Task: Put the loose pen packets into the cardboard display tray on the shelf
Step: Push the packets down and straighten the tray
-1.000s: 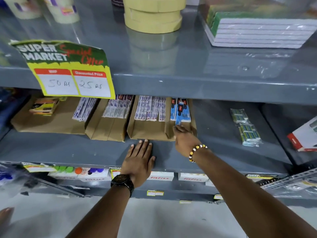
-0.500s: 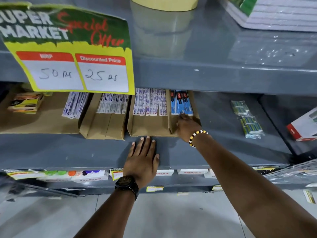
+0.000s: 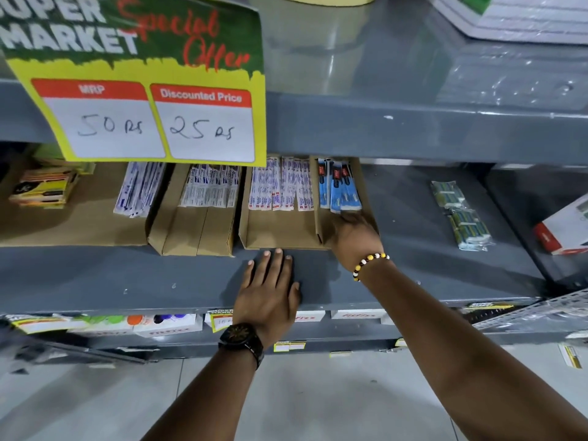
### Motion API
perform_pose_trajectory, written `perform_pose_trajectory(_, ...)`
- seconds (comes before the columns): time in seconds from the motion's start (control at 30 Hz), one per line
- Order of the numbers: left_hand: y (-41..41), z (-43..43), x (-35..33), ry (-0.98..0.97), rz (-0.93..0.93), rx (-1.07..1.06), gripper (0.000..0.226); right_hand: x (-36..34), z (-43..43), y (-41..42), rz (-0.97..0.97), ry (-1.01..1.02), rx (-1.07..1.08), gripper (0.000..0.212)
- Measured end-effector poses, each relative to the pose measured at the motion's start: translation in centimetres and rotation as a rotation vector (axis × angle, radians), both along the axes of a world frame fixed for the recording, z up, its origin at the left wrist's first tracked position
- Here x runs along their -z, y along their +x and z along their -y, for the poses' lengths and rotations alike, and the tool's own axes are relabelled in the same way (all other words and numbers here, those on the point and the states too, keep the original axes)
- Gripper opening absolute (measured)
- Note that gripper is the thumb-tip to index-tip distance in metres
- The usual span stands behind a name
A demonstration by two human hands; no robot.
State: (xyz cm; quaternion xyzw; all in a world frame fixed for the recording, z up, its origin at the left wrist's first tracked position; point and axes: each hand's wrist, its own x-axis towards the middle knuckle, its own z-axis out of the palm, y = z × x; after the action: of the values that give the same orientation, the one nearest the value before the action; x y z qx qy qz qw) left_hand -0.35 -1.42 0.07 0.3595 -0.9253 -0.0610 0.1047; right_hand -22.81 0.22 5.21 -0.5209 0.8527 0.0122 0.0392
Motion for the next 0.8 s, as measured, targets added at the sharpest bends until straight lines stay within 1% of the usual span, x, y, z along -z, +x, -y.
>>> perform_pose_trajectory(0.1, 0.0, 0.0, 0.0, 0.002, 0.0, -0.002, 0.056, 0.2, 0.1, -0.1, 0.039, 0.057, -0.023, 0.05)
perform_pose_trajectory(0.2, 0.0, 0.0, 0.0, 0.005, 0.0, -0.003, 0.056, 0.0, 0.2, -0.2, 0.028, 0.021, -0.042, 0.058)
perform_pose_trajectory(0.3, 0.0, 0.0, -0.1, 0.007, 0.001, -0.006, 0.056, -0.3, 0.3, -0.1, 0.022, -0.017, -0.041, 0.062)
perform_pose_trajectory(0.5, 0.0, -0.1, -0.1, 0.019, -0.008, -0.015, 0.056, 0.5, 1.4, -1.1, 0.033, 0.085, -0.009, 0.071)
perform_pose_trajectory(0.6, -0.1, 0.0, 0.0, 0.021, -0.004, -0.017, 0.056, 0.4, 1.8, -1.3, 0.04, 0.091, 0.005, 0.068)
perform_pose_trajectory(0.8, -0.1, -0.1, -0.2, 0.027, 0.007, -0.024, 0.057, 0.2, 1.9, -1.2, 0.057, 0.069, 0.008, 0.069)
